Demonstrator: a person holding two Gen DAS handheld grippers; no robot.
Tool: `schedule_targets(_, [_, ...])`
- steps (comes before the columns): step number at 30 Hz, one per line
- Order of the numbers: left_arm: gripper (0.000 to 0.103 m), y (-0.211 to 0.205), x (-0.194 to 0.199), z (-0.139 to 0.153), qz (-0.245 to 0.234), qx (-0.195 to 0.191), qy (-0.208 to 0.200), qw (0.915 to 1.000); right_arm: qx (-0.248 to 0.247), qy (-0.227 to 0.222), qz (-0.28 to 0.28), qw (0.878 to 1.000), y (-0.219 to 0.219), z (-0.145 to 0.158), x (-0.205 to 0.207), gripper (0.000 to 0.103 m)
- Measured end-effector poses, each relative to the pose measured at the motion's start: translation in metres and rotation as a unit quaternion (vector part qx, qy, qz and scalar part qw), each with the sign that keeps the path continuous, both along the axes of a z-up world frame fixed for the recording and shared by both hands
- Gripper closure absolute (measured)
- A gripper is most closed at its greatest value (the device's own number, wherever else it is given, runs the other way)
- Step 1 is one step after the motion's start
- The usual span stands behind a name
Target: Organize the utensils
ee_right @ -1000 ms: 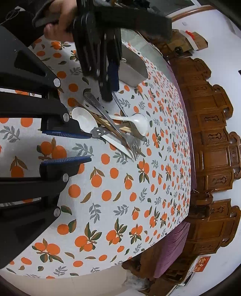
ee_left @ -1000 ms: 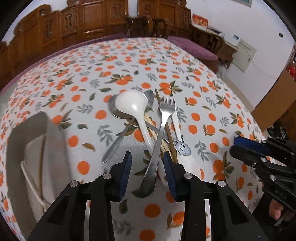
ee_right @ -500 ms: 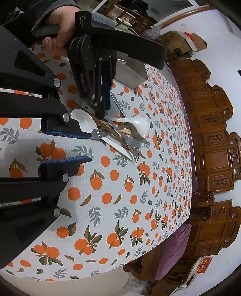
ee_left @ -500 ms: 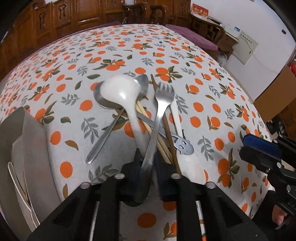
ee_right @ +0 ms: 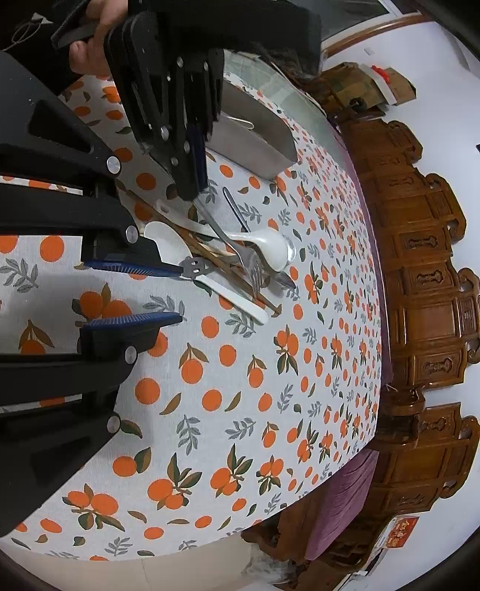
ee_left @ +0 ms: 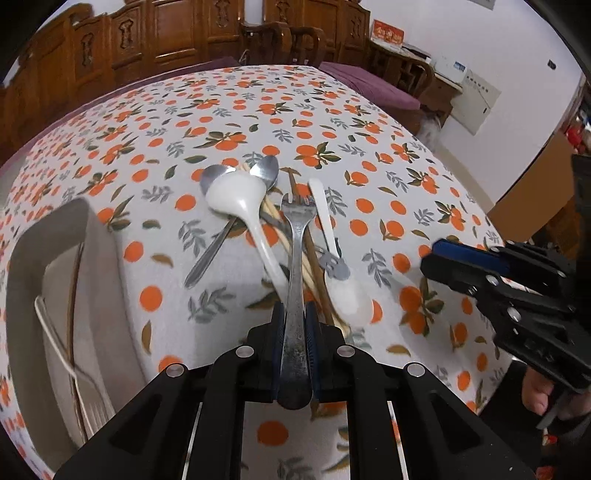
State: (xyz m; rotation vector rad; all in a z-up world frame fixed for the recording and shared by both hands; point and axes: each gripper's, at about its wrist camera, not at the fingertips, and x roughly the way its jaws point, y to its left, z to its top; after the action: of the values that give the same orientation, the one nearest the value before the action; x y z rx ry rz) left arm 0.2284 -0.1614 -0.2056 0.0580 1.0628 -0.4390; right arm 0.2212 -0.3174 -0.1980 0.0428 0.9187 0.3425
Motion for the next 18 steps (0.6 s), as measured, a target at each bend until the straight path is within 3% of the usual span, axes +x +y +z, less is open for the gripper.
schedule_targets(18, [0.093,0.034,-0.018,0.024,0.027,-0.021,-0.033,0.9989,0.003,0.012,0.032,0.999,0.044,-0.017,0.005,0.082])
